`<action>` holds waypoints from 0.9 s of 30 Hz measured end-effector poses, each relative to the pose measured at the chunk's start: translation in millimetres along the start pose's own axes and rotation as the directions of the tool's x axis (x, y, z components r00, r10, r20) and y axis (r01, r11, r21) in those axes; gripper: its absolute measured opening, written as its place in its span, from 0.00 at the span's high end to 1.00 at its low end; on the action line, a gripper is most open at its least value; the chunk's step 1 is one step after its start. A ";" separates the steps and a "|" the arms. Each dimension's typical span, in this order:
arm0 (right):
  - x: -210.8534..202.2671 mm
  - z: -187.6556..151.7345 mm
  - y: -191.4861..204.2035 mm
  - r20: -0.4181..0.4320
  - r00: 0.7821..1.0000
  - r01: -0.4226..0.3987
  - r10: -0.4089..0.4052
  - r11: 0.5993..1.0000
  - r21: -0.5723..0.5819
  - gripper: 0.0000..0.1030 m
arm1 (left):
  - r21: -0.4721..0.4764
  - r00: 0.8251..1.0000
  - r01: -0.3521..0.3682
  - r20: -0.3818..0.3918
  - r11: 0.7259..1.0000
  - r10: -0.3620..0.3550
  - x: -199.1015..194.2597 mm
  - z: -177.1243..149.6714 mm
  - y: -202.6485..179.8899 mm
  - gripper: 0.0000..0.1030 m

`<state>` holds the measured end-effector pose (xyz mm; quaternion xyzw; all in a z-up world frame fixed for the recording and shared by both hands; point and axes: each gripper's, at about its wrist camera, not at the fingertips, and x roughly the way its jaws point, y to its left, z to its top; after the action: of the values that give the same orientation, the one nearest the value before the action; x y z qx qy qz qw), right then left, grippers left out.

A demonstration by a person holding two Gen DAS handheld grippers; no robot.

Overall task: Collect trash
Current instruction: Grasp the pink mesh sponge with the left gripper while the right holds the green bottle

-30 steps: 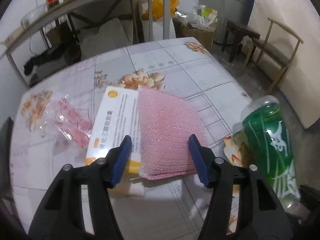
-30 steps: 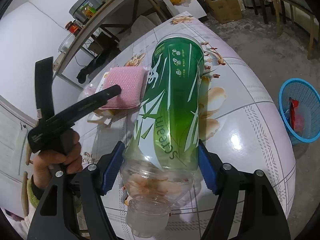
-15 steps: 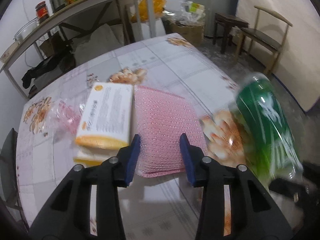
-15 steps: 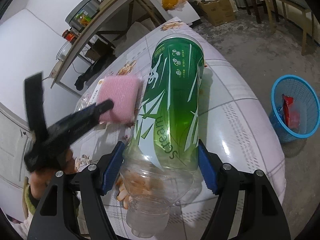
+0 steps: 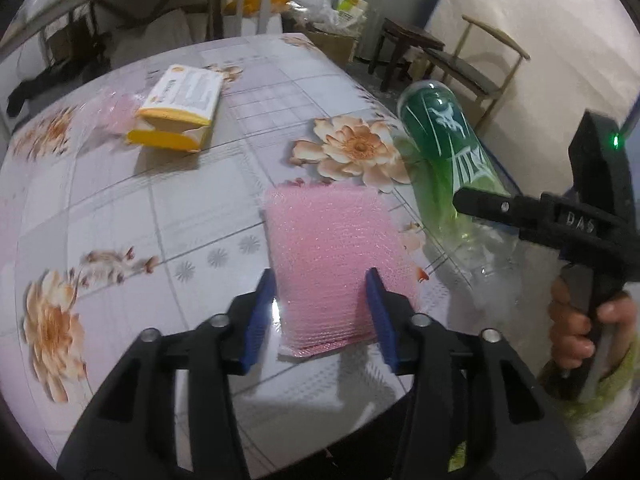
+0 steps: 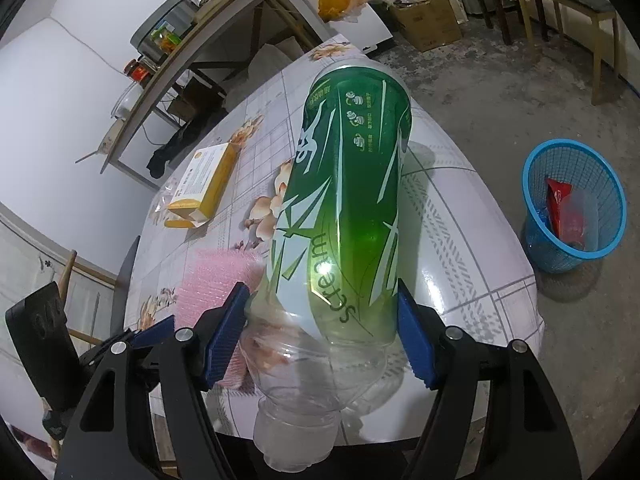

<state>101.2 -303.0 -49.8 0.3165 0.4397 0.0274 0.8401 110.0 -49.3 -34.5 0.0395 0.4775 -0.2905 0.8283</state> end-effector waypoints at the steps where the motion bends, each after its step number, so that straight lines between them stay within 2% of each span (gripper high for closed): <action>1: -0.2 -0.6 -0.6 0.000 1.000 0.000 0.000 1.000 -0.001 0.33 | -0.010 1.000 0.011 0.018 1.000 -0.010 -3.4 -0.1 0.8 0.39; 3: 0.1 -0.1 0.4 -0.003 1.000 0.004 -0.004 1.000 -0.004 0.33 | -0.008 0.999 0.032 0.037 0.999 -0.032 -6.1 1.0 -1.7 0.32; 6: 0.3 -0.3 1.4 -0.006 1.000 0.007 -0.007 1.000 -0.010 0.33 | 0.020 0.999 0.031 0.023 0.999 -0.031 2.1 7.0 -13.1 0.24; 10: -0.3 -2.1 2.2 -0.007 1.000 0.008 -0.009 1.000 -0.024 0.33 | 0.076 0.999 -0.035 -0.006 0.996 0.036 22.3 14.7 -31.1 0.20; 14: -1.1 -3.1 2.3 -0.008 1.000 0.008 -0.008 0.999 -0.037 0.33 | 0.094 0.995 -0.099 -0.025 0.991 0.101 37.7 21.3 -34.4 0.20; 19: -2.2 -4.2 1.3 -0.013 1.000 -0.004 0.004 0.999 -0.040 0.33 | 0.039 0.994 -0.098 -0.038 0.994 0.099 43.3 17.3 -22.2 0.25; 27: -8.2 -17.0 5.5 -0.055 0.998 -0.034 0.029 0.996 -0.082 0.33 | -0.030 0.992 -0.101 -0.076 0.994 0.098 20.8 -8.8 -16.9 0.24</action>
<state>84.6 -292.6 -47.9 0.2875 0.4555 0.0673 0.8398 102.2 -69.5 -52.6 0.0600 0.5104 -0.2391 0.8239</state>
